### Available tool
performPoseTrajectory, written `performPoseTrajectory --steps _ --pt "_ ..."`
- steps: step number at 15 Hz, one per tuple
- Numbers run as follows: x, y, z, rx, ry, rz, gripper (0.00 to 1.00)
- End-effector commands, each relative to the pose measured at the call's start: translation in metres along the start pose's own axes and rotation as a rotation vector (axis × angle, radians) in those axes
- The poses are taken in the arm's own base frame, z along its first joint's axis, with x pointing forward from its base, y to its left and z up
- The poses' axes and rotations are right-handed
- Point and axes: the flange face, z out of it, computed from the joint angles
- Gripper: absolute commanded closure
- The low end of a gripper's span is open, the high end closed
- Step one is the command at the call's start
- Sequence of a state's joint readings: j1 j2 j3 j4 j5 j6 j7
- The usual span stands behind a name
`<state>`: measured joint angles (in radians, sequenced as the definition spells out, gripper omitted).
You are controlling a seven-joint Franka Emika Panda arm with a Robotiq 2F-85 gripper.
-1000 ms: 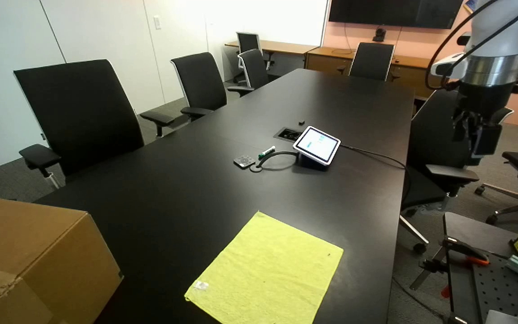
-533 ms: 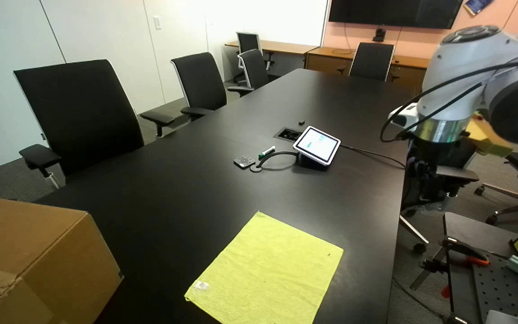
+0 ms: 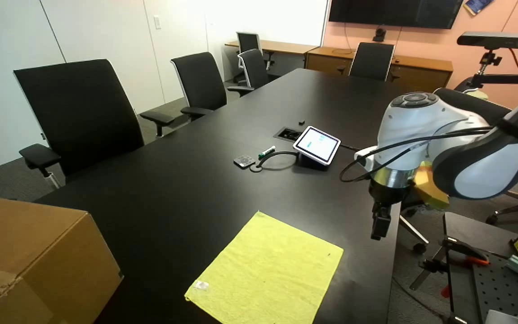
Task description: Fold the towel in half once from bottom to top
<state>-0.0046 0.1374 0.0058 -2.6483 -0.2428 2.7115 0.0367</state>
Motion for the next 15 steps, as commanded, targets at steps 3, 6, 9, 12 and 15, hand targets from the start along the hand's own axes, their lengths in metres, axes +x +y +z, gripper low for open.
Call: performPoseTrajectory --steps 3,6,9,12,15 --pt "0.036 -0.033 0.048 0.027 0.062 0.111 0.00" --pt "0.045 -0.046 0.079 0.003 0.072 0.140 0.00" --pt "0.051 -0.056 0.104 -0.012 0.082 0.151 0.00" --pt "0.057 -0.061 0.116 -0.008 0.096 0.163 0.00" --pt "0.066 -0.060 0.120 0.013 0.110 0.194 0.00"
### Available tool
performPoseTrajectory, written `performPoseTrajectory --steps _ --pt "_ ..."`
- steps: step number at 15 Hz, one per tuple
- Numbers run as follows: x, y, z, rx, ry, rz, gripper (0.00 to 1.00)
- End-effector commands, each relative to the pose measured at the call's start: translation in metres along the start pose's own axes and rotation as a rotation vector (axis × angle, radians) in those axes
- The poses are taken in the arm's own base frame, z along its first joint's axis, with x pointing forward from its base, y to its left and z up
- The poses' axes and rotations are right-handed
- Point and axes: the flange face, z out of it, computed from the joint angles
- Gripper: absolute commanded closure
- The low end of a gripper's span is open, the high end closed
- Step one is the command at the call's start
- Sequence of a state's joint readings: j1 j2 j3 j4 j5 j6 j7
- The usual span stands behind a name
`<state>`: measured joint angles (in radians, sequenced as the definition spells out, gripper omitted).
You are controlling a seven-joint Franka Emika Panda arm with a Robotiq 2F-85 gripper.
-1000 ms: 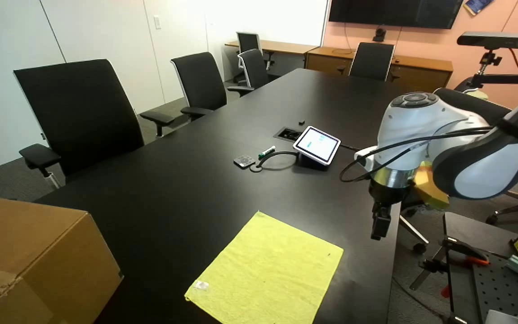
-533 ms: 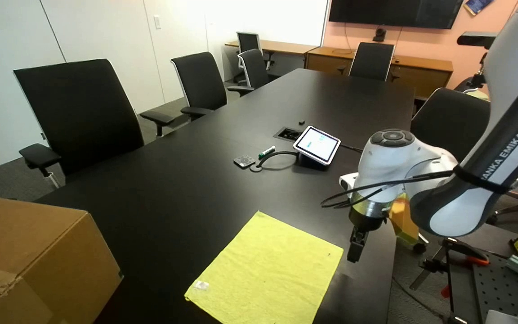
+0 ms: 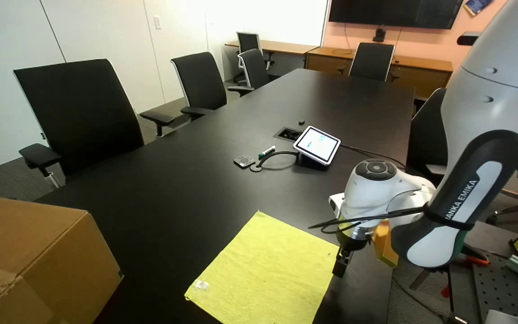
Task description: Fold the towel in half once from bottom to top
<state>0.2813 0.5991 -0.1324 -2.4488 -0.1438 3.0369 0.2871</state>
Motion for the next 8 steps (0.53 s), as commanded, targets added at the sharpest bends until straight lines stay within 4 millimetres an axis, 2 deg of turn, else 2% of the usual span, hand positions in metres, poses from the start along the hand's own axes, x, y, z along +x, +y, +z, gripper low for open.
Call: performPoseTrajectory --steps 1,5,8 --pt "0.016 0.001 0.007 0.018 0.038 0.044 0.00" --pt "0.022 0.006 0.013 0.022 0.041 0.086 0.00" --pt "0.023 0.008 0.025 0.020 0.027 0.099 0.00"
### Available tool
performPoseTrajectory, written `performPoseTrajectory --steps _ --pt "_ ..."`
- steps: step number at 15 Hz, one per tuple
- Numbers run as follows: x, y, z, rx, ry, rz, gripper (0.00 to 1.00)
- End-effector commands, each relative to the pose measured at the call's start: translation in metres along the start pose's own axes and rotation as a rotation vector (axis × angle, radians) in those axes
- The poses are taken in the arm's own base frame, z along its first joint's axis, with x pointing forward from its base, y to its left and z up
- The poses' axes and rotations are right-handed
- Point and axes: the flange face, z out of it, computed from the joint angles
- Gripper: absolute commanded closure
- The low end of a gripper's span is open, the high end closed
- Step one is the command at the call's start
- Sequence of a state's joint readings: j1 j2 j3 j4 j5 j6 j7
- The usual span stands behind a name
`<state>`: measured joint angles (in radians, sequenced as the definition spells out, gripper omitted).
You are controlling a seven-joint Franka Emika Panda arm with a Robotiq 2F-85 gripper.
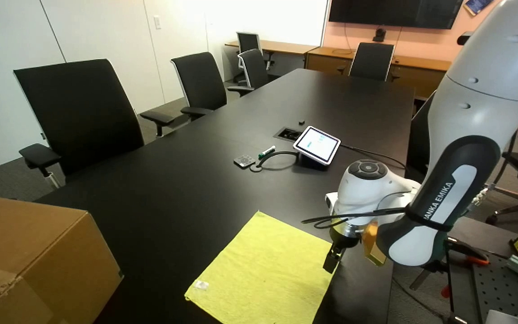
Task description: Fold the towel in half once from bottom to top
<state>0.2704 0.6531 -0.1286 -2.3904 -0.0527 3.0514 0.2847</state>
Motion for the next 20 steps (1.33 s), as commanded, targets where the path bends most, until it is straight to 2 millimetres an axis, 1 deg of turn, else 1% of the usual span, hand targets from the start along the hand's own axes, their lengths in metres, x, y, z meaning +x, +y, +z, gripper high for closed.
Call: performPoseTrajectory --steps 1,4,7,8,10,12,16,20 --pt "0.005 0.000 0.015 0.013 0.003 0.000 0.00" --pt "0.002 -0.003 0.026 0.025 -0.017 -0.036 0.00" --pt "0.001 -0.005 0.031 0.034 -0.028 -0.066 0.00" --pt "0.002 -0.004 0.029 0.037 -0.030 -0.071 0.00" --pt "0.006 -0.001 0.029 0.040 -0.024 -0.077 0.00" --pt "0.011 0.003 0.024 0.042 -0.015 -0.080 0.00" --pt "0.025 0.015 0.022 0.045 -0.005 -0.078 0.00" --pt "0.033 0.025 0.028 0.072 -0.014 -0.071 0.00"
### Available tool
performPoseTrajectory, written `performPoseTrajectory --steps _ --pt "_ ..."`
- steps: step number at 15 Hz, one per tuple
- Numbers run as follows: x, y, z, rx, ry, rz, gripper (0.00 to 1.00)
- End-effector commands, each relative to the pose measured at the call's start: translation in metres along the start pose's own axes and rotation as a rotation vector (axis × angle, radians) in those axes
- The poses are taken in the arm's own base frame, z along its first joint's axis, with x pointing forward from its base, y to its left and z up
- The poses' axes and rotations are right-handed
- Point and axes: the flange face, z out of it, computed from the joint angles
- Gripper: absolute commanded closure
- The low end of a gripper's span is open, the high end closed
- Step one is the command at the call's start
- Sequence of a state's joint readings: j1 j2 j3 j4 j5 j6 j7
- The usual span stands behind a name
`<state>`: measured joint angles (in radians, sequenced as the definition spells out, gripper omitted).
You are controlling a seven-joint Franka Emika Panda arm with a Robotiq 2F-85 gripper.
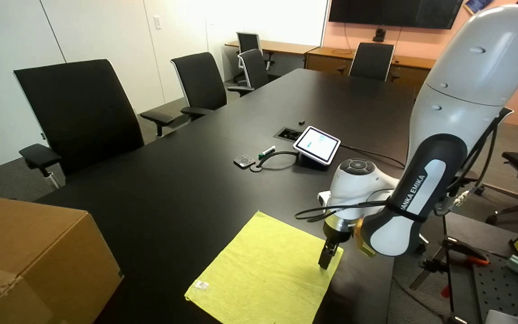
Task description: Fold the towel in half once from bottom to top
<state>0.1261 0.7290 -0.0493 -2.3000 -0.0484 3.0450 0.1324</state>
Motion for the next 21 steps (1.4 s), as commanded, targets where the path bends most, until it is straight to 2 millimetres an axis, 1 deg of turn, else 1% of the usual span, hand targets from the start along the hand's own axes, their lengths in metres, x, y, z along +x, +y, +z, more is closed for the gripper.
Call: performPoseTrajectory --steps 1,5,8,9,10,11,12,13,17,19,20,21 --pt "0.009 0.007 0.009 0.037 -0.014 -0.001 0.00" --pt "0.009 0.010 0.021 0.055 -0.042 -0.006 0.00" --pt "0.009 0.011 0.023 0.056 -0.057 -0.012 0.00" --pt "0.007 0.008 0.021 0.058 -0.062 -0.013 0.01" --pt "0.006 0.008 0.021 0.053 -0.063 -0.010 0.15" --pt "0.006 0.007 0.017 0.051 -0.065 -0.013 0.26" --pt "0.005 0.006 0.012 0.045 -0.062 -0.017 0.29" --pt "0.004 0.004 0.009 0.043 -0.064 -0.019 0.36" --pt "0.001 -0.003 -0.005 0.048 -0.080 -0.045 0.69" --pt "0.002 -0.004 -0.012 0.054 -0.083 -0.046 0.83" --pt "0.003 -0.003 -0.018 0.055 -0.082 -0.047 0.91" --pt "0.004 -0.003 -0.022 0.053 -0.083 -0.049 0.93"
